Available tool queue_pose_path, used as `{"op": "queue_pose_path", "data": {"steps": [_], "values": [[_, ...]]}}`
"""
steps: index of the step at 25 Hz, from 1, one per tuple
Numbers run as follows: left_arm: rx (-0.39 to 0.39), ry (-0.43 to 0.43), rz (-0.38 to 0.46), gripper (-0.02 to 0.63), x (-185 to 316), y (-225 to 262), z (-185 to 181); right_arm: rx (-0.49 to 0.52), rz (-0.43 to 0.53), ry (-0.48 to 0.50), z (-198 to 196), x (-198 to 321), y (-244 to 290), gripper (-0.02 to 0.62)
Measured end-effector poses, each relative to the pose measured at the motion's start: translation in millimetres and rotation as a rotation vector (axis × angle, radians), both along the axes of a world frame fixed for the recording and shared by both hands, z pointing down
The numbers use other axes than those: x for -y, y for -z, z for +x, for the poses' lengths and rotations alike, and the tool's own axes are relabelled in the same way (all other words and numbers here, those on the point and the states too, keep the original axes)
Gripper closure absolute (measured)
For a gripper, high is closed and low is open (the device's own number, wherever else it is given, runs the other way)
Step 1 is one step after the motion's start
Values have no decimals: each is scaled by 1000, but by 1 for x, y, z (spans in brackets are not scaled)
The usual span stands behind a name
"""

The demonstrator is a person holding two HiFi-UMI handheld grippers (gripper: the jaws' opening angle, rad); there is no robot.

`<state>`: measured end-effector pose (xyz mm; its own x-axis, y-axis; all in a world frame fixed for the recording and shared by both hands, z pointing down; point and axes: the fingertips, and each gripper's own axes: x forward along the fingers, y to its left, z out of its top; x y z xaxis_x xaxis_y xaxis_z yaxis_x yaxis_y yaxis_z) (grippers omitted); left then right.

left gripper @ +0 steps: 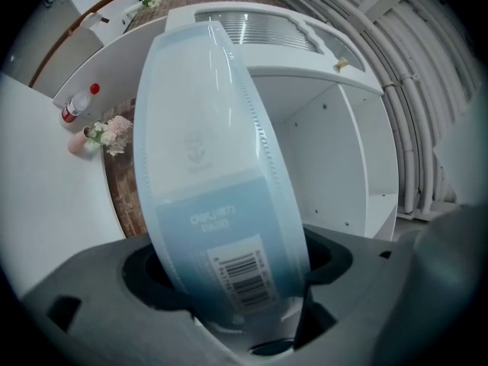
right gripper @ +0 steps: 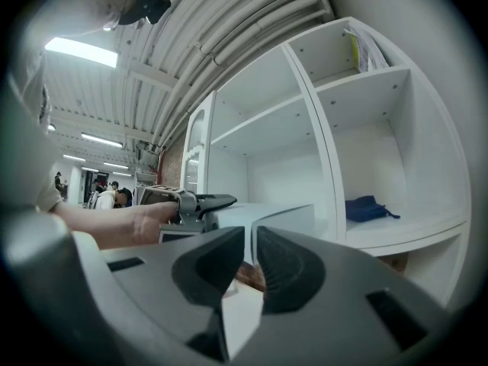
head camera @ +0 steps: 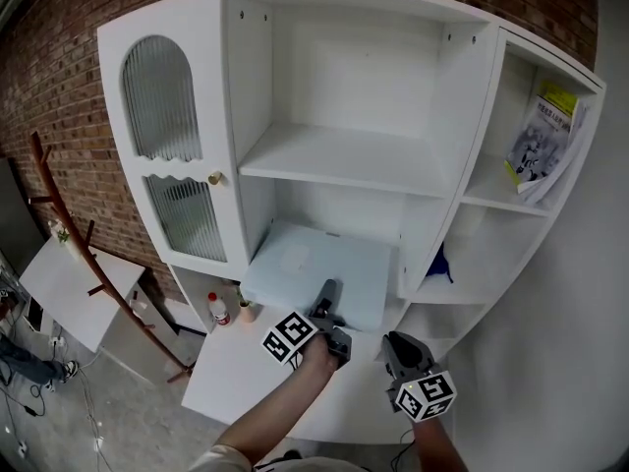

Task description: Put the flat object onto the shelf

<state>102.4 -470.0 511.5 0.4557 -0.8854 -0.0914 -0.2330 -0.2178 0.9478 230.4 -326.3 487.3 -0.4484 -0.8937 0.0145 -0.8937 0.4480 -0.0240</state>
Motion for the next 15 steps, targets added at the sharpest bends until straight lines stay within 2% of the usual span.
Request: {"op": "queue_pose_path", "data": {"steps": [6,8,15], "values": [[63,-51,5,204,5,-3,7,-6,-5,10,-6,10,-1,554],[77,-65,13,198,8,-3,8,-21,-11,21,-9,14,-4,521],[95,-41,12,186,26,-3,11,-38,-17,4,-10,31,-6,497]]}}
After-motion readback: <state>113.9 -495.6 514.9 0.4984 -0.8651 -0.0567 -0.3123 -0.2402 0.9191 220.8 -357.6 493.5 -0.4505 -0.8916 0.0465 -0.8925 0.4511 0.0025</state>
